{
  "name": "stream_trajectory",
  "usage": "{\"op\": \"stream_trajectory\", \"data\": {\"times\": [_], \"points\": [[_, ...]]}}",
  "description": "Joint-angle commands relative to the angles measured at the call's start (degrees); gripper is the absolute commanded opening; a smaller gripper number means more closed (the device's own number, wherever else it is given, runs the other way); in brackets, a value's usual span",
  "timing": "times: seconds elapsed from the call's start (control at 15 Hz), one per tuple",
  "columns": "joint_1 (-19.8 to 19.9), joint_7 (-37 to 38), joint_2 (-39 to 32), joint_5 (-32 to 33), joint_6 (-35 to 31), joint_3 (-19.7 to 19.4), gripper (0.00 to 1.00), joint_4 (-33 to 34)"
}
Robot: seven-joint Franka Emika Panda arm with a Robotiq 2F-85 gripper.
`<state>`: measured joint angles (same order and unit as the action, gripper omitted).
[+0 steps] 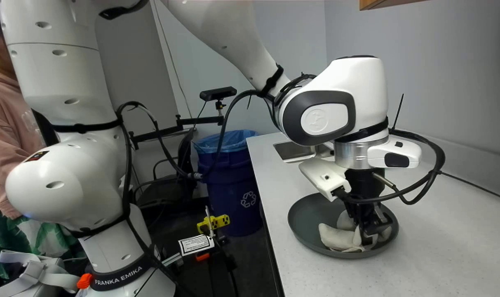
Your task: Use the towel to wipe the plate
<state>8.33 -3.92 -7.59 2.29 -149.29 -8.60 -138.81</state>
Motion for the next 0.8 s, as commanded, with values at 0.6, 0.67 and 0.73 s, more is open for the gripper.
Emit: {"op": "stream_trajectory", "data": {"times": [0.6,0.67,0.73], "points": [[-1.64,-1.66,-1.95,-16.32,-3.65,10.30,0.02,2.70],[-1.71,-2.70,-1.55,-17.92,-3.59,11.17,0.02,2.61],[-1.65,-4.18,-0.88,-19.69,-3.06,12.01,0.02,2.33]]}}
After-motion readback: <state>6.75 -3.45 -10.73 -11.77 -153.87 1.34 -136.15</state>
